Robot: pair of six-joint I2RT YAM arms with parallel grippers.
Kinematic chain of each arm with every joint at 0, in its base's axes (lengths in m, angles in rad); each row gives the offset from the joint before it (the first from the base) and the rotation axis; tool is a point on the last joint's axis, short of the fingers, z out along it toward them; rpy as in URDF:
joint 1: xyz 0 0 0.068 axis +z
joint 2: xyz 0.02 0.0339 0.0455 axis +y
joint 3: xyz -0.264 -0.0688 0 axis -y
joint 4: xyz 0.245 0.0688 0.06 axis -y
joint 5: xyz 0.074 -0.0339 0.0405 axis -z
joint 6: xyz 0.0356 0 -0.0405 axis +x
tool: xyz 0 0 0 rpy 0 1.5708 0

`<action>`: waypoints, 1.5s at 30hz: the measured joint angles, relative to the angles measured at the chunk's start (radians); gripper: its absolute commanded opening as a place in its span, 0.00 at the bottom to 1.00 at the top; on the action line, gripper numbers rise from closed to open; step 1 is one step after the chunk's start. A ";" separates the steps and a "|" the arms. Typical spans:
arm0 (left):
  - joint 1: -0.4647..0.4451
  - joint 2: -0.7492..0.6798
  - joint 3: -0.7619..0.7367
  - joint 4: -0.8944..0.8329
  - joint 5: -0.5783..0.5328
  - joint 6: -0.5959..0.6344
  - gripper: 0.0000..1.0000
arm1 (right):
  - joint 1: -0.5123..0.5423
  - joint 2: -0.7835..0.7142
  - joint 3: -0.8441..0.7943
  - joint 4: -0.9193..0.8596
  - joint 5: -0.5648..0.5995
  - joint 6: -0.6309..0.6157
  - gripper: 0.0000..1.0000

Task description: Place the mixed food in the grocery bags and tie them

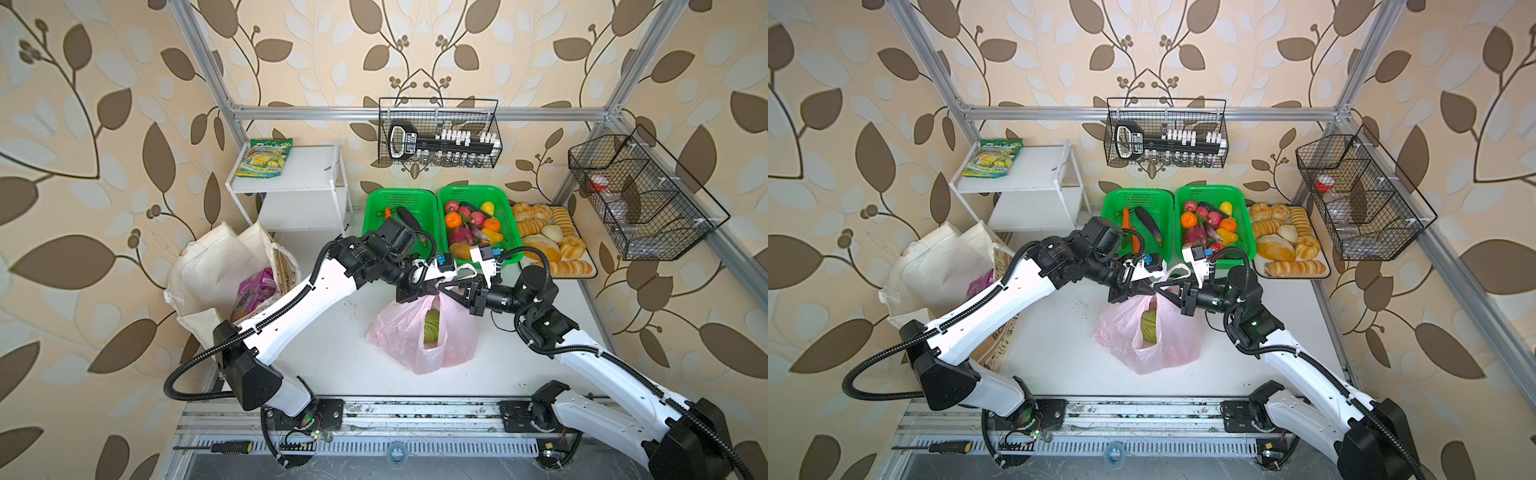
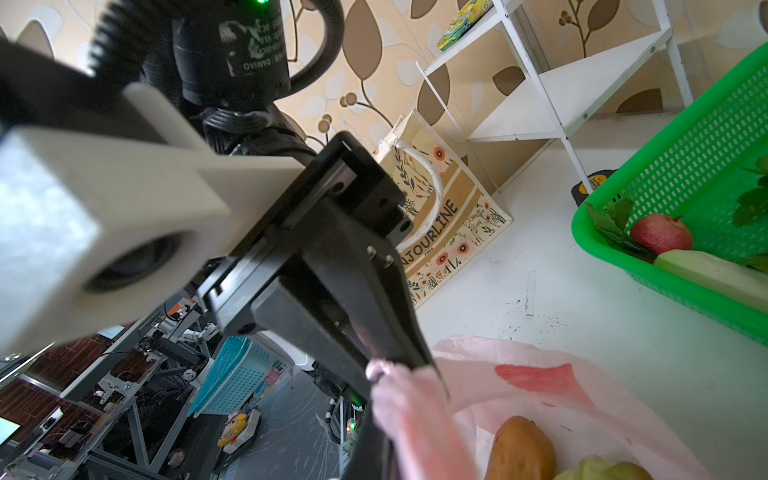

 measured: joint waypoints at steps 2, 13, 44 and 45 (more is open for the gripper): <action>-0.002 0.000 0.003 -0.003 0.002 -0.009 0.00 | 0.000 -0.003 0.000 0.001 0.000 0.002 0.12; -0.001 0.000 0.026 -0.013 0.001 -0.233 0.00 | -0.062 -0.156 0.062 -0.286 0.172 -0.084 0.61; 0.064 0.039 0.065 -0.114 0.218 -0.631 0.00 | 0.358 -0.195 0.034 -0.257 0.768 -1.577 0.79; 0.064 0.045 0.071 -0.119 0.223 -0.625 0.00 | 0.356 -0.196 0.031 -0.255 0.770 -1.604 0.79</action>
